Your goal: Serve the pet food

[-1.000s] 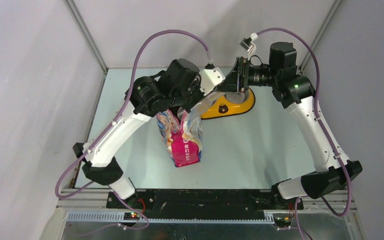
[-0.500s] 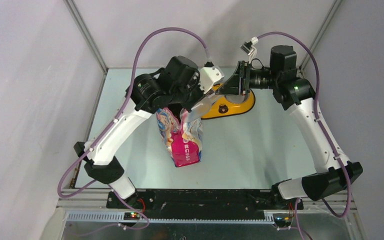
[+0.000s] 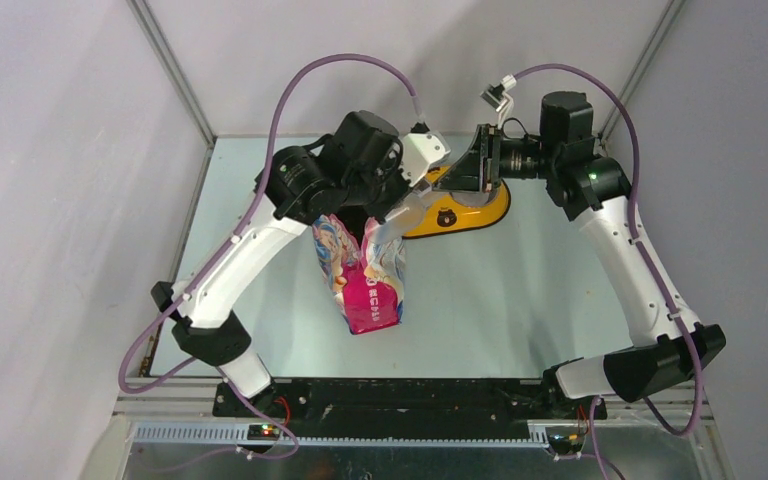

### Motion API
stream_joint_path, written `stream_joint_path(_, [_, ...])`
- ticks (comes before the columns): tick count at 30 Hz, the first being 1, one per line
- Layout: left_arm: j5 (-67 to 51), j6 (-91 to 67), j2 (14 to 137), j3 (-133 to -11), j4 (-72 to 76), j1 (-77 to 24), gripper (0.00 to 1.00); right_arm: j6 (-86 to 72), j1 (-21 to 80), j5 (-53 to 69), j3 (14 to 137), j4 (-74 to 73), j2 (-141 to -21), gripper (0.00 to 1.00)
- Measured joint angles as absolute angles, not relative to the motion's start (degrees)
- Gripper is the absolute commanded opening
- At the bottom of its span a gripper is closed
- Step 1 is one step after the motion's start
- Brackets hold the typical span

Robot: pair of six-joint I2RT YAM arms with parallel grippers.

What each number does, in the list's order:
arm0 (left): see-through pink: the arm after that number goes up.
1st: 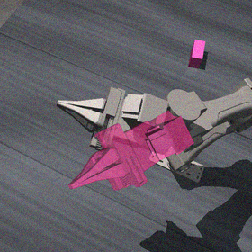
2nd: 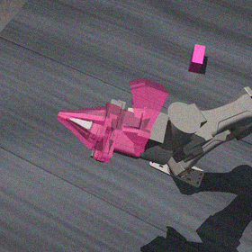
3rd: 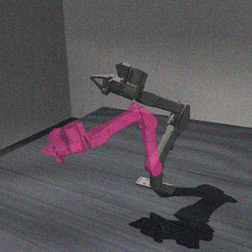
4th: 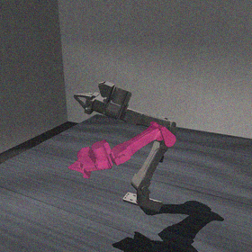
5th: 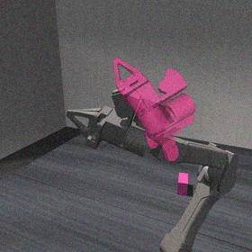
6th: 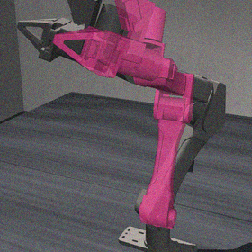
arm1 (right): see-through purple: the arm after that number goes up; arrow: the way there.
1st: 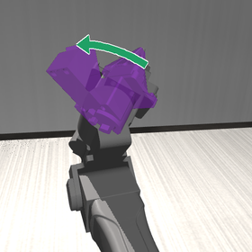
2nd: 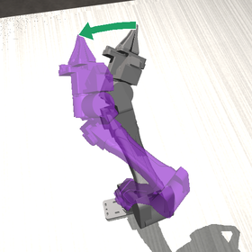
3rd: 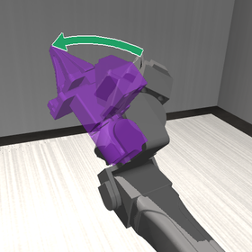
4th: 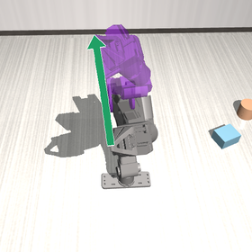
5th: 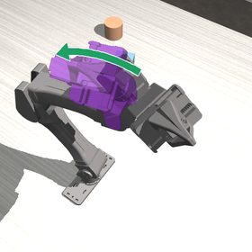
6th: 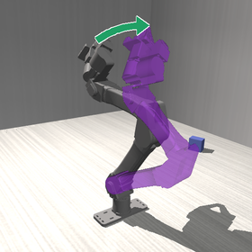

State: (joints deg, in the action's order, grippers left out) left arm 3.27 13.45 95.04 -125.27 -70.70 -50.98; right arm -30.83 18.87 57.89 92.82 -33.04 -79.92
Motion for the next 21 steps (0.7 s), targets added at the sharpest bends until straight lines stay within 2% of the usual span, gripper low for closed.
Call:
stream_joint_path(2, [3.75, 13.39, 95.09, -125.29, -70.65, -50.89, 0.67, -29.74, 18.31, 58.04, 92.82, -33.36, -79.92, 0.00])
stream_joint_path(4, [4.69, 12.27, 95.09, -125.51, -70.61, -50.39, 0.77, -28.93, 17.39, 58.30, 92.84, -33.52, -79.92, 0.00])
stream_joint_path(9, [9.41, 9.23, 93.78, -125.45, -69.19, -44.77, 0.89, -27.24, 12.43, 58.15, 94.45, -34.20, -79.94, 0.00])
stream_joint_path(13, [13.65, 5.52, 90.63, -123.48, -68.12, -36.05, 0.92, -24.29, 11.55, 55.27, 99.18, -35.79, -80.25, 0.00])
stream_joint_path(18, [11.90, 0.36, 87.72, -117.60, -69.14, -27.03, 0.91, -18.90, 15.44, 49.10, 110.08, -38.48, -83.13, 0.00])
stream_joint_path(21, [8.82, -2.13, 87.81, -112.77, -70.35, -25.34, 0.81, -15.77, 19.00, 44.62, 116.42, -40.01, -86.11, 0.00])
